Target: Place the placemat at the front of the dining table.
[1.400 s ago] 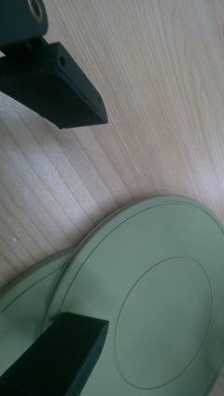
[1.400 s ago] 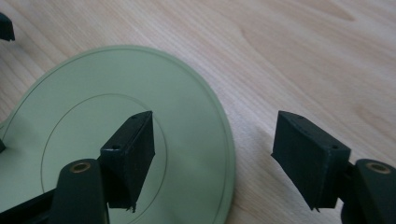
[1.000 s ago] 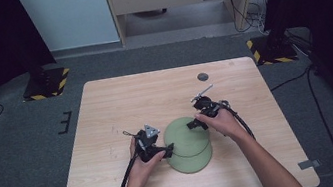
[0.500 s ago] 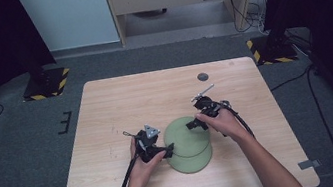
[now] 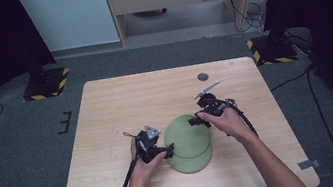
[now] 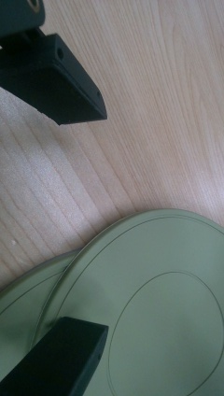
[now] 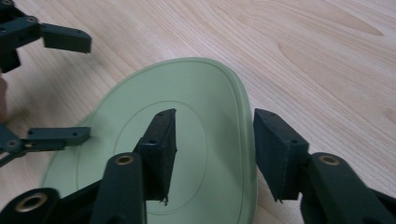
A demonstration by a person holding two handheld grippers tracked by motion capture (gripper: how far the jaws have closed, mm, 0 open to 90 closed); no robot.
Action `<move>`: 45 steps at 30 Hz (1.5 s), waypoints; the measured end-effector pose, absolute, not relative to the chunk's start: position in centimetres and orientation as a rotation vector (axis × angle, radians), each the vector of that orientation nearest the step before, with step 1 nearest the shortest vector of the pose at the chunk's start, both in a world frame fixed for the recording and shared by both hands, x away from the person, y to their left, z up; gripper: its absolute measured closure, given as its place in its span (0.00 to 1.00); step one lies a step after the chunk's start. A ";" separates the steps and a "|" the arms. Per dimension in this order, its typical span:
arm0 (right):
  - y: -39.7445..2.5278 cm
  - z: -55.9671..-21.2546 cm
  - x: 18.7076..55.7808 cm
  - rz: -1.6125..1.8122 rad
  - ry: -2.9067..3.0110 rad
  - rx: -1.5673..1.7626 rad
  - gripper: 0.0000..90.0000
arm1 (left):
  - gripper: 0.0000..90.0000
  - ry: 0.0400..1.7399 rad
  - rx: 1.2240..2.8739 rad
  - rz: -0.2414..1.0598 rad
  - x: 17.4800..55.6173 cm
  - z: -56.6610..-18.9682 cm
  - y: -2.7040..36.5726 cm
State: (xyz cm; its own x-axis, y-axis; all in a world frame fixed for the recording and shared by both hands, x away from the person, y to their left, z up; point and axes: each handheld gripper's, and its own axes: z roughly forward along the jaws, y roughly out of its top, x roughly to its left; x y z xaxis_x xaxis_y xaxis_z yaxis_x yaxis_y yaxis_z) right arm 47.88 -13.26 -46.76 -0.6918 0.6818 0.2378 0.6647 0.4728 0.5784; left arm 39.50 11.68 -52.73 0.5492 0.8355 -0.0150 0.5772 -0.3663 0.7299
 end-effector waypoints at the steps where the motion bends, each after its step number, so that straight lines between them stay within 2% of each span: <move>1: -13.3 -46.8 47.9 1.032 2.674 1.223 0.59 | 0.00 1.133 2.085 0.473 39.5 -52.7 11.7; 15: -12.9 -46.9 47.5 0.966 2.709 1.167 0.83 | 0.00 1.133 2.082 0.479 39.5 -52.7 11.6; 18: -12.9 -47.0 47.5 0.938 2.696 1.150 0.93 | 0.00 1.133 2.083 0.483 39.5 -52.7 11.6; 30: -12.0 -47.8 47.4 0.795 2.653 1.084 0.95 | 0.00 1.140 2.070 0.485 39.3 -52.8 11.7; 45: -12.1 -47.7 47.6 0.821 2.649 1.089 0.95 | 0.02 1.148 2.074 0.455 39.3 -52.6 12.1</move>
